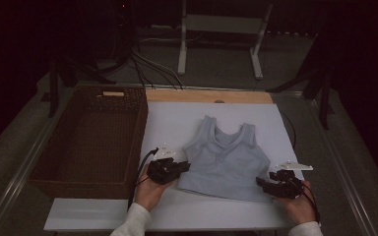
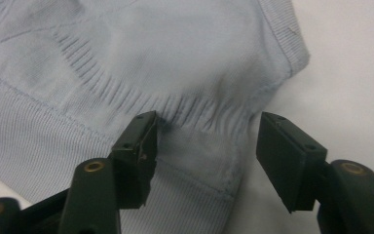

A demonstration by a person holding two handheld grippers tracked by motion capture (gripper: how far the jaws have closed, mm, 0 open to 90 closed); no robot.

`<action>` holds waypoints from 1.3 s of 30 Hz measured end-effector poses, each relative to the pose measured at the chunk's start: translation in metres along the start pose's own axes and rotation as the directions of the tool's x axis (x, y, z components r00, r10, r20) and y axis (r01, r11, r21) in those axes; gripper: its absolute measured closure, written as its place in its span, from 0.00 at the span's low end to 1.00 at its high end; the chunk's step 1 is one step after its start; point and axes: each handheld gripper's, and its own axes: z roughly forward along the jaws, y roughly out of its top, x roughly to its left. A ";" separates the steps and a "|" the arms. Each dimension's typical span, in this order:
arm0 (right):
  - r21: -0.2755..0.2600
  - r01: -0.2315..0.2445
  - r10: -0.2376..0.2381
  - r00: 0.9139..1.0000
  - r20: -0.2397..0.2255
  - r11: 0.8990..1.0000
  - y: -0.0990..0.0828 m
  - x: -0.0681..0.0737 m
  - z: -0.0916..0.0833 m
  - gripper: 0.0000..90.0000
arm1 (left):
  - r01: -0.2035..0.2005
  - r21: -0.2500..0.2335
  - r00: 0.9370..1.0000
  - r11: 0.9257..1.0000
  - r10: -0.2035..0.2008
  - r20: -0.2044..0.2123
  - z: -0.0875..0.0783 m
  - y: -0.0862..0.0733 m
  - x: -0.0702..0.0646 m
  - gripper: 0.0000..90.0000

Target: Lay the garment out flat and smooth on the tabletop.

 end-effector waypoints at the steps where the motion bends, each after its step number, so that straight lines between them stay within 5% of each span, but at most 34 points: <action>1: 0.004 -0.001 0.001 1.000 -0.004 1.000 0.000 0.001 0.001 0.47 | 0.000 0.001 1.000 1.000 0.000 -0.003 0.000 0.000 0.000 0.96; 15: 0.019 0.032 -0.032 0.999 -0.015 0.999 0.005 0.011 0.006 0.44 | 0.024 -0.007 0.999 1.000 -0.024 -0.035 -0.017 -0.008 0.008 0.96; 25: 0.080 0.030 -0.027 0.999 -0.034 0.996 0.000 0.009 0.013 0.60 | 0.019 0.007 0.999 1.000 -0.019 -0.033 -0.016 -0.012 0.007 0.96; 31: 0.093 0.036 -0.030 0.997 -0.065 0.995 -0.002 0.008 0.012 0.90 | 0.024 0.012 0.999 1.000 -0.024 -0.033 -0.015 -0.013 0.007 0.96; 39: 0.071 0.047 -0.044 0.998 -0.051 0.996 -0.002 0.007 0.005 0.94 | 0.023 0.018 0.999 1.000 -0.022 -0.024 -0.014 -0.015 0.005 0.96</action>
